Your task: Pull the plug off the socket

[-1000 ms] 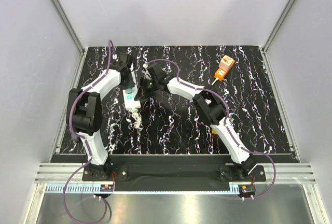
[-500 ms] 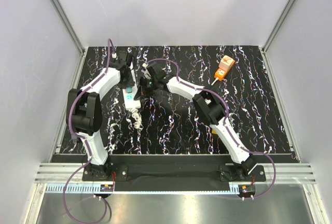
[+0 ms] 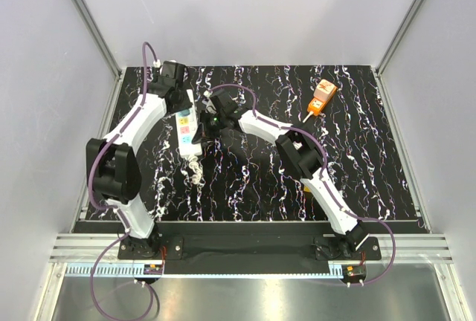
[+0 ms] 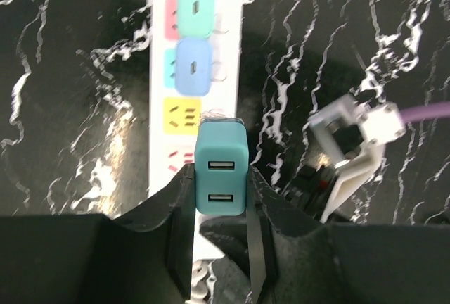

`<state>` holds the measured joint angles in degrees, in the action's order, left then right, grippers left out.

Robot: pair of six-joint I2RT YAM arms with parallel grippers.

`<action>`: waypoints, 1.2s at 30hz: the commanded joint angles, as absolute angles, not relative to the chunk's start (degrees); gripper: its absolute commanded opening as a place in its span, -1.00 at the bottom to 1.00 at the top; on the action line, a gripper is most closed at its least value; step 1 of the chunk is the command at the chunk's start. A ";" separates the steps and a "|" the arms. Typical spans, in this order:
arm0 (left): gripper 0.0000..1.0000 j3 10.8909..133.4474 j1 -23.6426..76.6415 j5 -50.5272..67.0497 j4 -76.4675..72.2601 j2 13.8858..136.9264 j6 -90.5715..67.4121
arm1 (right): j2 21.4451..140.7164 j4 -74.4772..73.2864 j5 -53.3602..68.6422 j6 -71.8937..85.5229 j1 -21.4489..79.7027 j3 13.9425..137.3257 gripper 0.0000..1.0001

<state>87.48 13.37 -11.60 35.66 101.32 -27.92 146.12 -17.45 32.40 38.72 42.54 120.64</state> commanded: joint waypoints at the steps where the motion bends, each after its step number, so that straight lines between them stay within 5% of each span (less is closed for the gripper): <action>1: -1.00 85.79 13.54 -15.29 36.38 94.67 -28.21 | 150.29 -24.52 27.07 35.33 42.98 119.88 -1.00; 17: -1.00 89.92 10.99 -39.81 88.75 89.21 -64.76 | 150.47 -24.61 27.33 35.16 42.98 120.06 -1.00; 24: -1.00 73.77 2.04 -36.13 87.46 83.68 -69.96 | 150.47 -24.61 27.42 35.16 42.98 120.06 -1.00; 36: -1.00 63.28 -5.27 -37.79 87.98 89.82 -74.09 | 150.38 -24.70 27.51 34.98 42.89 119.97 -1.00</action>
